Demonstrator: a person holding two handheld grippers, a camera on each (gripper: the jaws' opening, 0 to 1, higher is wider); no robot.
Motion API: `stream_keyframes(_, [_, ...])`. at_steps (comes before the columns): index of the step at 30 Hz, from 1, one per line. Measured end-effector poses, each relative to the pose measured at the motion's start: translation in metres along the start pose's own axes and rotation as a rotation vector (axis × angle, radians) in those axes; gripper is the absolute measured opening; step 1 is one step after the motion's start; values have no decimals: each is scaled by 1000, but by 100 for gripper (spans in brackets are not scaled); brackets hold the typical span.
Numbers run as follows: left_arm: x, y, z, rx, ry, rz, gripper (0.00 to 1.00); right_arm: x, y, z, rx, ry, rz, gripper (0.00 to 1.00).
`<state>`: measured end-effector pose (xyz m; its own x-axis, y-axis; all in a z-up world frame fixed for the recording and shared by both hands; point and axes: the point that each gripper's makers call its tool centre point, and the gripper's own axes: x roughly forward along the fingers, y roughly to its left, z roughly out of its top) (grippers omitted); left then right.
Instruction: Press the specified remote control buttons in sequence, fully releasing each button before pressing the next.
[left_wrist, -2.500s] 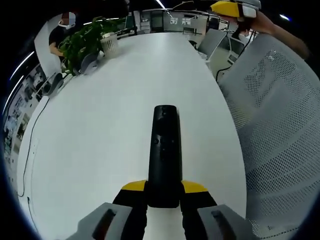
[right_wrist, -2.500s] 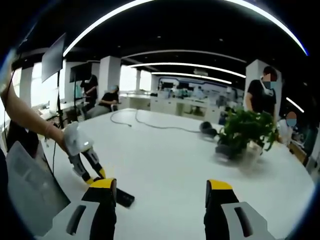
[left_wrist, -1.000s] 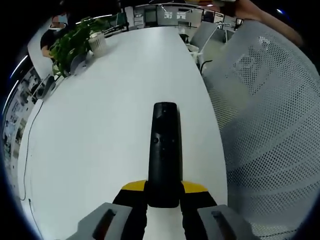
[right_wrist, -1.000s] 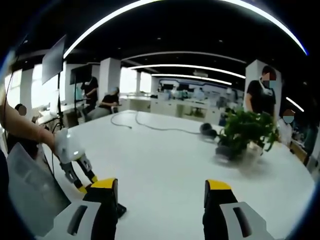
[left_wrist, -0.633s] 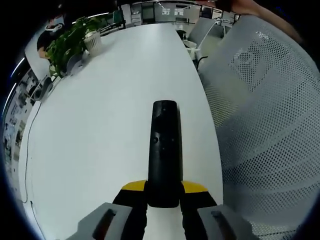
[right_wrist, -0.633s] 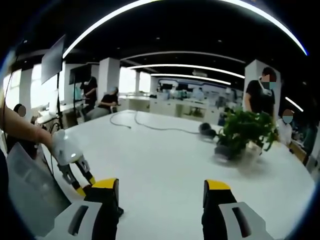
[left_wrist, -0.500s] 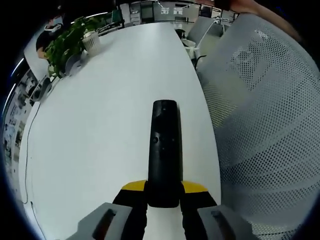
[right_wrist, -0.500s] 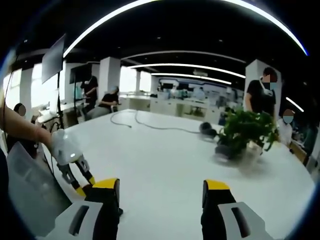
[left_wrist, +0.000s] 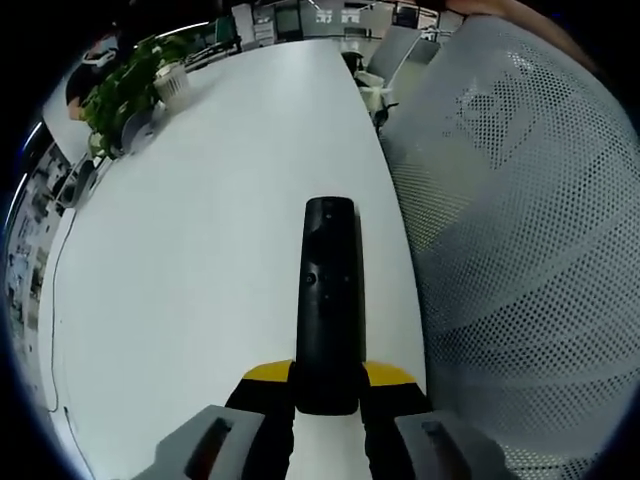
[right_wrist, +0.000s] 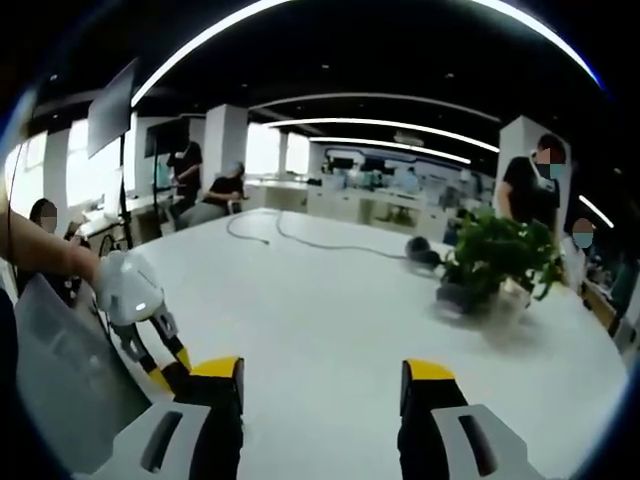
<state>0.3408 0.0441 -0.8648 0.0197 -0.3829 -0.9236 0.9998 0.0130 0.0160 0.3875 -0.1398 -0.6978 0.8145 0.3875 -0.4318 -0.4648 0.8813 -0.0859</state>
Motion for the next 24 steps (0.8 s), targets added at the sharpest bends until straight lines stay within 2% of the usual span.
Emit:
stream_keyframes(11, [0, -5, 0, 18, 14, -9, 25, 4, 14, -4, -40, 38, 50, 57])
stream_keyframes(19, [0, -5, 0, 1, 18, -2, 25, 7, 27, -11, -68, 83, 119, 47])
stream_keyframes(24, [0, -6, 1, -12, 28, 2, 25, 11, 41, -19, -100, 130, 187, 43])
